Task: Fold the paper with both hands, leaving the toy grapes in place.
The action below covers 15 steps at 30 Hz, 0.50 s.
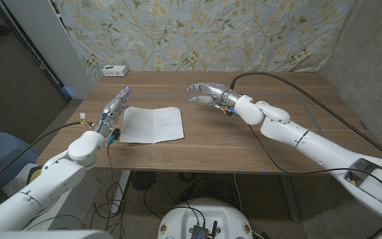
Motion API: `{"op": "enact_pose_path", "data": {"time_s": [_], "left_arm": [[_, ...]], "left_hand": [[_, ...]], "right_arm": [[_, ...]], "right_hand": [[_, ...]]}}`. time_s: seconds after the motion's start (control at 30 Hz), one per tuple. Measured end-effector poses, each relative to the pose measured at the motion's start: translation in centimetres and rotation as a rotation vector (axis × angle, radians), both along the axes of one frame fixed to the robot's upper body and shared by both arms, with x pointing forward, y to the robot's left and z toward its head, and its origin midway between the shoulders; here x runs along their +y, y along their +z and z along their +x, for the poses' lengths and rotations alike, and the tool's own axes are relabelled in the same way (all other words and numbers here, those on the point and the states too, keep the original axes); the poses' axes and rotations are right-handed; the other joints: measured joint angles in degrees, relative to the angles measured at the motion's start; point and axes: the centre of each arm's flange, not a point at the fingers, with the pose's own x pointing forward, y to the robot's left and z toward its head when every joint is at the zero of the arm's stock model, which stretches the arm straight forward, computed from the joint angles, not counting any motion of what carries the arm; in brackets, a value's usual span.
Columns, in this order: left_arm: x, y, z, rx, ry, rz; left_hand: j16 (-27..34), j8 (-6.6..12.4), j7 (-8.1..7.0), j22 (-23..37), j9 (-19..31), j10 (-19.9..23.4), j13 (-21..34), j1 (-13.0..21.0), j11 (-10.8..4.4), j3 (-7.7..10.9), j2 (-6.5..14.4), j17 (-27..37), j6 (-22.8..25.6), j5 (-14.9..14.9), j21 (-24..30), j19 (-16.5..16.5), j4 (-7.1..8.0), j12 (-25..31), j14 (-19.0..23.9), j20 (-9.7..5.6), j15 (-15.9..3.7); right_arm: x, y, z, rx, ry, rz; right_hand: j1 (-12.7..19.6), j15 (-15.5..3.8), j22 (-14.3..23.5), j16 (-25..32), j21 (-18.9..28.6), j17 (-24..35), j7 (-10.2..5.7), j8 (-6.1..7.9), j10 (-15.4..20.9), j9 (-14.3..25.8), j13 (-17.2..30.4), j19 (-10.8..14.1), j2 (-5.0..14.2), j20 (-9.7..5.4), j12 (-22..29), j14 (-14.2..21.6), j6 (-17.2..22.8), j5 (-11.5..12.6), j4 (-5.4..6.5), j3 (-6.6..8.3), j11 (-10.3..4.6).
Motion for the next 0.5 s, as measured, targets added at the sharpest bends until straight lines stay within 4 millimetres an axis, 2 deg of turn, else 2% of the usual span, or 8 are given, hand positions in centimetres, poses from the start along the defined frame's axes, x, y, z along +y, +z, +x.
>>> {"op": "enact_pose_path", "data": {"time_s": [0.13,0.5], "left_arm": [[0.8,-0.3,-0.8,-0.005,0.047,-0.007],[2.1,-1.0,-2.5,-0.008,0.085,-0.021]], "left_hand": [[0.00,0.00,0.00,0.00,0.00,0.00,0.00,-0.23,0.00,0.00,0.23,0.00,0.00,0.00,0.00,0.00,0.00,0.00,0.00,0.00,0.00],[0.00,0.00,0.31,-0.01,0.00,0.00,-0.01,-0.69,0.00,0.00,0.69,0.00,0.31,0.00,0.00,0.00,0.00,0.00,0.00,-0.01,0.00]], "right_arm": [[1.0,-0.3,0.3,0.011,0.014,-0.013],[2.2,-0.9,0.5,0.031,0.039,-0.044]], "right_hand": [[0.00,0.00,0.00,0.00,0.00,0.00,0.00,0.00,0.26,0.00,0.00,0.00,0.00,0.00,0.00,0.00,0.00,0.00,0.00,0.00,-0.15],[0.00,0.01,0.00,0.00,0.00,-0.01,-0.21,0.00,0.26,0.00,0.01,0.00,0.00,0.00,0.00,0.00,0.21,0.00,0.23,0.23,-0.15]]}}
